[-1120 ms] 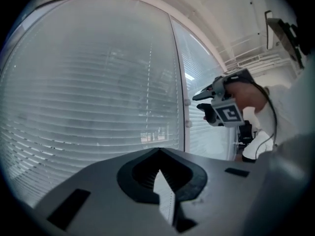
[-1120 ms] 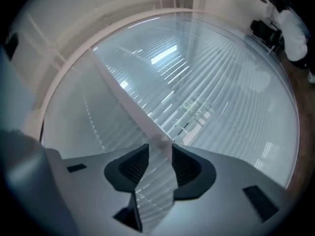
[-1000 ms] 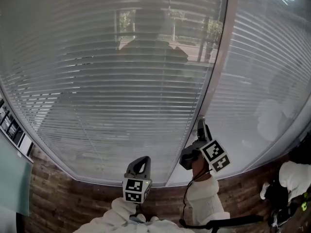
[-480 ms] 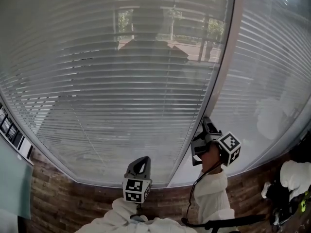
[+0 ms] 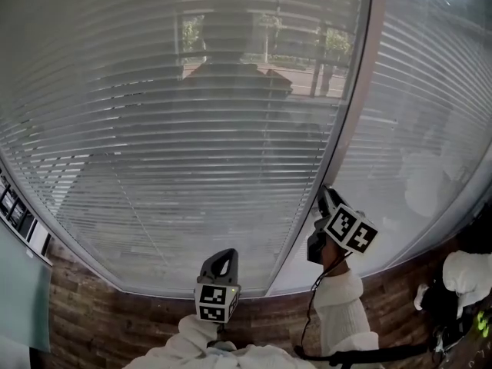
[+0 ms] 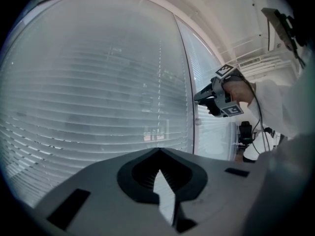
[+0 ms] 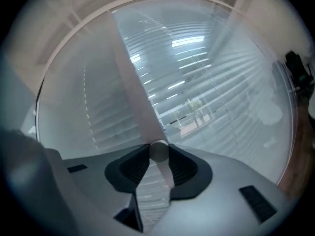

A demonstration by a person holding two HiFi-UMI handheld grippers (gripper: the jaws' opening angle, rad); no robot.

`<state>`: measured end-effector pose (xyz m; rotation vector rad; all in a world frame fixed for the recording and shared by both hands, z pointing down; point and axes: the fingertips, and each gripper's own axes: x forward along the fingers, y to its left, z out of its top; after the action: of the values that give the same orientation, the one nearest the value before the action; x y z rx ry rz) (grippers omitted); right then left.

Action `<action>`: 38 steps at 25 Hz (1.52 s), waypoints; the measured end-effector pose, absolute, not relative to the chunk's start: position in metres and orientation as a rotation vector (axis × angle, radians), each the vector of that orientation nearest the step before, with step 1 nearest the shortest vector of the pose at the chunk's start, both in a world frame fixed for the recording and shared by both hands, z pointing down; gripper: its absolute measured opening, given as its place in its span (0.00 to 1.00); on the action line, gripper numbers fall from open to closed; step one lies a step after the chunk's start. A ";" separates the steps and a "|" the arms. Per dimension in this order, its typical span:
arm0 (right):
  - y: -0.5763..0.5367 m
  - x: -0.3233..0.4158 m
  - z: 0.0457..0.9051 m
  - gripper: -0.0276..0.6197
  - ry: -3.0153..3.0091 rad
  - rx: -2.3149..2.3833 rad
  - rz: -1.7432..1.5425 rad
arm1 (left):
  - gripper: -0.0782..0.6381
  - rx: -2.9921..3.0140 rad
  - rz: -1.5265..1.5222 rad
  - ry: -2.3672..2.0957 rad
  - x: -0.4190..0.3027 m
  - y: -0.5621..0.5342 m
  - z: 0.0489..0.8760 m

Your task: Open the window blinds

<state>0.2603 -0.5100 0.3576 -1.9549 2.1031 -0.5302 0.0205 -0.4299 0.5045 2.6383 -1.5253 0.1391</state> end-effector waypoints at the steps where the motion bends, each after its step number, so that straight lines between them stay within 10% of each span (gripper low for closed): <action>1: -0.510 0.260 0.358 0.24 2.129 -2.004 -0.475 | 0.11 2.633 0.142 -1.525 0.019 -0.429 0.506; 38: -0.504 0.241 0.361 0.24 2.515 -2.539 2.077 | 0.11 2.612 0.204 -1.567 0.027 -0.428 0.518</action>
<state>0.2409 -0.5037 0.3615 -2.5391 2.5150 2.0766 0.0266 -0.4275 0.5183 2.6118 -1.5670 0.2040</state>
